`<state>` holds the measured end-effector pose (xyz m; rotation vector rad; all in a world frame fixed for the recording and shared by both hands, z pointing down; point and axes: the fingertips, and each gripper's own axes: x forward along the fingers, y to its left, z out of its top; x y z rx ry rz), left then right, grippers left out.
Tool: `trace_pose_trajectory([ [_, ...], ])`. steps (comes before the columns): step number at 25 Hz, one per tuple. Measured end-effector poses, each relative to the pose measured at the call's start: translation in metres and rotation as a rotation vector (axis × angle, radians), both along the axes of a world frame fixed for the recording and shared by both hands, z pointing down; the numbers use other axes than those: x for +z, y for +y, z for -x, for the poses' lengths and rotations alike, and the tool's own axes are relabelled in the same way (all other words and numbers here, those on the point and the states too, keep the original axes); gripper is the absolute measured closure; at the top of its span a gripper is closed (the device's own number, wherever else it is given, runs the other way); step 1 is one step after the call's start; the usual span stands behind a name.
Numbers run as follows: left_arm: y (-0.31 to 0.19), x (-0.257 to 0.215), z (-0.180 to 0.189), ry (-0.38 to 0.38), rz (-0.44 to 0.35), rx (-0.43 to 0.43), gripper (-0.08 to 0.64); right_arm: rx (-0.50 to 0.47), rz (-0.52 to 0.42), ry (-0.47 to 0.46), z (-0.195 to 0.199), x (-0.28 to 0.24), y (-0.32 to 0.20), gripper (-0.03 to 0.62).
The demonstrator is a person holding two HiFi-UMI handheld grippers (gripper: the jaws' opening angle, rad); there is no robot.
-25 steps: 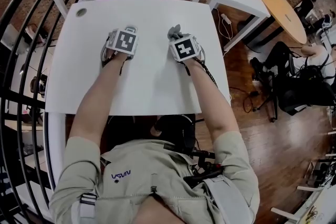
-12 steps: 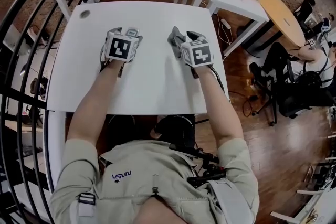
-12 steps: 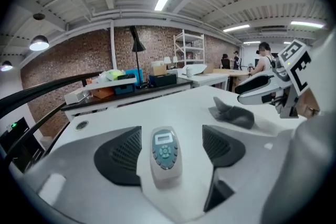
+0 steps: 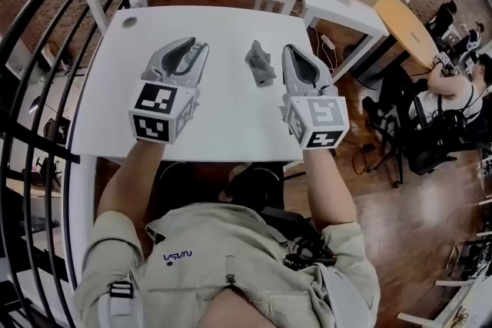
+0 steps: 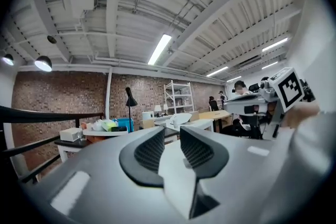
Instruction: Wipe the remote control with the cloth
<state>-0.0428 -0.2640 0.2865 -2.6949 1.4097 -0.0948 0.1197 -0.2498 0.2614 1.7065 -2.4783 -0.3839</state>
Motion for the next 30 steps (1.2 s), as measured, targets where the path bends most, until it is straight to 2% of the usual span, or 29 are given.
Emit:
trace_pose_trajectory([
  [4,0.049,-0.013,0.011,0.031,-0.105,-0.045,0.557,0.028,-0.008,-0.068,-0.006,-0.001,0.039,0.588],
  [9,0.096,-0.017,0.013,0.077,-0.169,-0.060,0.557,0.010,0.005,-0.084,0.002,0.011,0.079,0.588],
  [15,0.140,0.015,0.003,0.105,-0.122,-0.080,0.557,-0.060,0.055,-0.056,0.024,0.039,0.125,0.588],
  [17,0.148,0.037,0.003,0.072,-0.090,-0.088,0.558,-0.080,0.081,-0.065,0.028,0.051,0.135,0.588],
  [20,0.159,0.057,-0.001,0.073,-0.048,-0.093,0.557,-0.100,0.130,-0.099,0.030,0.074,0.145,0.588],
  [22,0.164,0.070,-0.003,0.050,-0.031,-0.086,0.558,-0.103,0.148,-0.136,0.029,0.085,0.150,0.588],
  [24,0.165,0.077,-0.004,0.059,-0.015,-0.086,0.558,-0.105,0.158,-0.154,0.030,0.095,0.155,0.588],
  [30,0.163,0.088,0.007,0.081,-0.002,-0.110,0.558,-0.102,0.176,-0.143,0.037,0.110,0.160,0.589],
])
